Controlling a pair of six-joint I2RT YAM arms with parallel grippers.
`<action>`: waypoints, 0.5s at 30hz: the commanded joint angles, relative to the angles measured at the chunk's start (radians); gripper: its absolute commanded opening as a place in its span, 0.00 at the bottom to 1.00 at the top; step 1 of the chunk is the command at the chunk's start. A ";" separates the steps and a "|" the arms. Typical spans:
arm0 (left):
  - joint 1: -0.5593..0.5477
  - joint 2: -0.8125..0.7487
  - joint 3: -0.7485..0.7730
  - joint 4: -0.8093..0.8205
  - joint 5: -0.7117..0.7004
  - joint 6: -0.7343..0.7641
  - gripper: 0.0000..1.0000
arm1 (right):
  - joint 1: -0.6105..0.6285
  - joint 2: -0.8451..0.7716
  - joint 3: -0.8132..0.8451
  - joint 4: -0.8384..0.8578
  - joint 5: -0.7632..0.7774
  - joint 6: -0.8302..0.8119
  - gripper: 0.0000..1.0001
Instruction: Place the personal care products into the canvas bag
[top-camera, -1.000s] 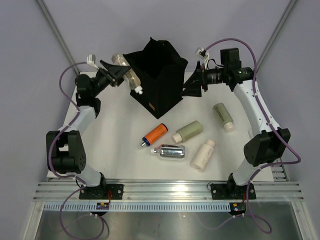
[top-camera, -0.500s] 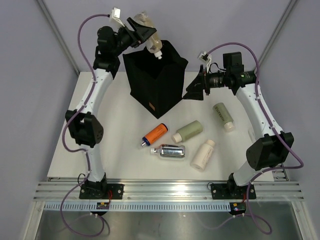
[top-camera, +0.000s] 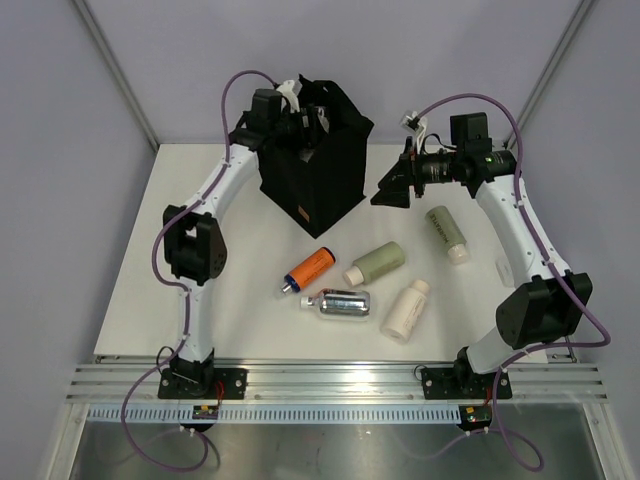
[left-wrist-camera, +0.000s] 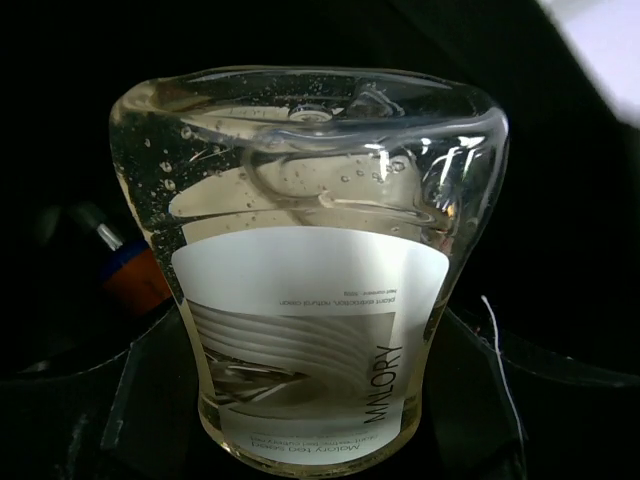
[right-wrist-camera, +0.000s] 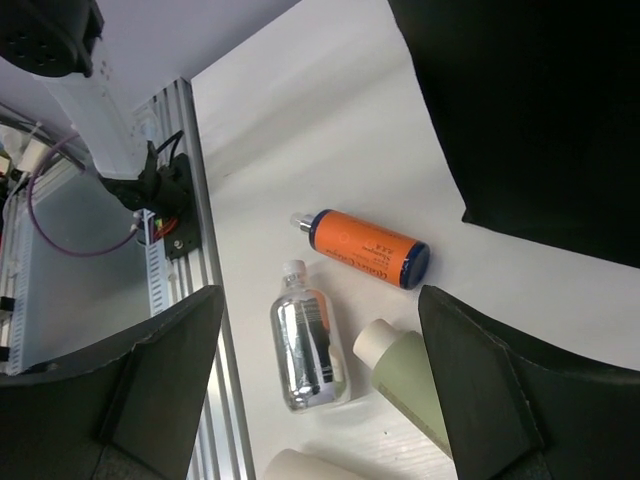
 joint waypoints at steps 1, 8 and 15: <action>-0.044 -0.149 0.004 0.038 -0.056 0.225 0.25 | -0.004 0.001 0.009 -0.031 0.053 -0.063 0.87; -0.052 -0.113 -0.053 -0.039 -0.070 0.318 0.59 | -0.004 0.090 0.046 -0.374 0.158 -0.465 0.89; -0.059 -0.067 -0.047 -0.068 -0.045 0.295 0.76 | 0.045 0.038 -0.230 -0.409 0.360 -1.245 0.95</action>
